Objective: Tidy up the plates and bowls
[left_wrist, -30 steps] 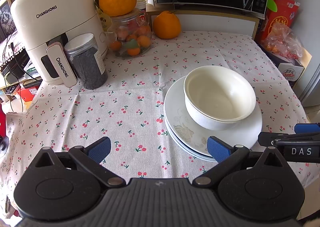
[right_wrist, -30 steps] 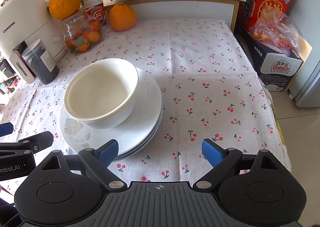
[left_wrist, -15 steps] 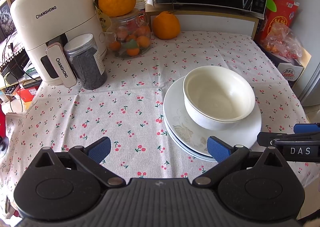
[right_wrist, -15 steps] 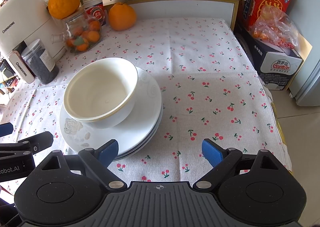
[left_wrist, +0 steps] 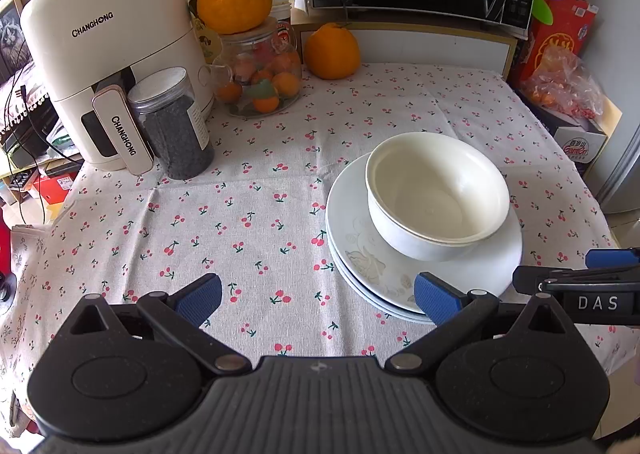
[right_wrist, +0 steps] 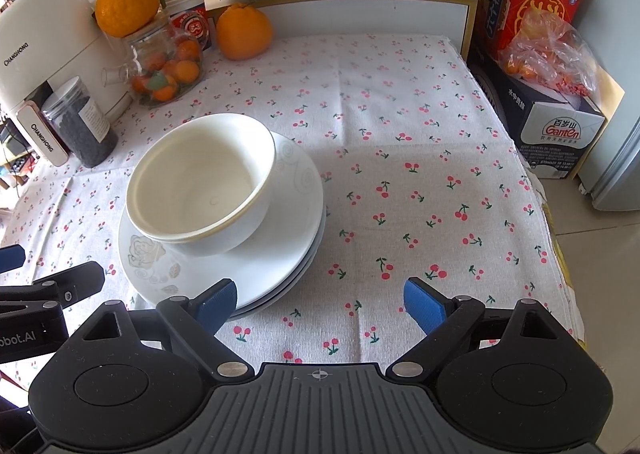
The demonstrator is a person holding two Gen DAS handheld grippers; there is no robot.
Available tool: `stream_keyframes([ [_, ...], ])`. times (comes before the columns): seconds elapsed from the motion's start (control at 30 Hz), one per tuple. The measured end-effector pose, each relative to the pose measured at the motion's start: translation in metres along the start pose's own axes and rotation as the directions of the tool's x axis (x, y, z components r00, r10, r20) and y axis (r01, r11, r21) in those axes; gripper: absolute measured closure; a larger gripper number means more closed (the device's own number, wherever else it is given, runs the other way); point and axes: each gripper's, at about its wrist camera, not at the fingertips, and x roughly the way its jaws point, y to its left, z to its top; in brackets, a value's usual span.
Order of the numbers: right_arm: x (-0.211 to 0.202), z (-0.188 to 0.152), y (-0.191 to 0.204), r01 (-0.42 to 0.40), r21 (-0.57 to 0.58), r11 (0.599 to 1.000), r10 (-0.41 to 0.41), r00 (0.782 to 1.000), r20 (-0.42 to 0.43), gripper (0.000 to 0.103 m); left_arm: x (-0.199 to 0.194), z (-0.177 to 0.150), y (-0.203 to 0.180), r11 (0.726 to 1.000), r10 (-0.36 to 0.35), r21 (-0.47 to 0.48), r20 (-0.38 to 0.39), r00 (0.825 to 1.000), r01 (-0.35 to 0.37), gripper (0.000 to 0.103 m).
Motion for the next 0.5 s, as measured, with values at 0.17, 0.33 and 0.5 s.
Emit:
stream_keyframes([
  [0.17, 0.0001, -0.0002, -0.0002, -0.001, 0.001, 1.0, 0.001, 1.0, 0.0, 0.011, -0.0002, -0.0002, 0.0001, 1.0, 0.0, -0.001, 0.0, 1.0, 0.0, 0.0],
  [0.33, 0.0005, -0.0002, -0.0006, -0.001, 0.001, 1.0, 0.001, 1.0, -0.001, 0.011, -0.0002, -0.0003, 0.0002, 1.0, -0.001, -0.001, 0.0, 1.0, 0.001, 0.0],
  [0.5, 0.0007, -0.0008, -0.0009, -0.002, 0.001, 1.0, 0.002, 1.0, -0.001, 0.011, -0.0004, -0.0004, 0.0, 1.0, 0.0, -0.001, 0.0, 1.0, 0.0, 0.0],
])
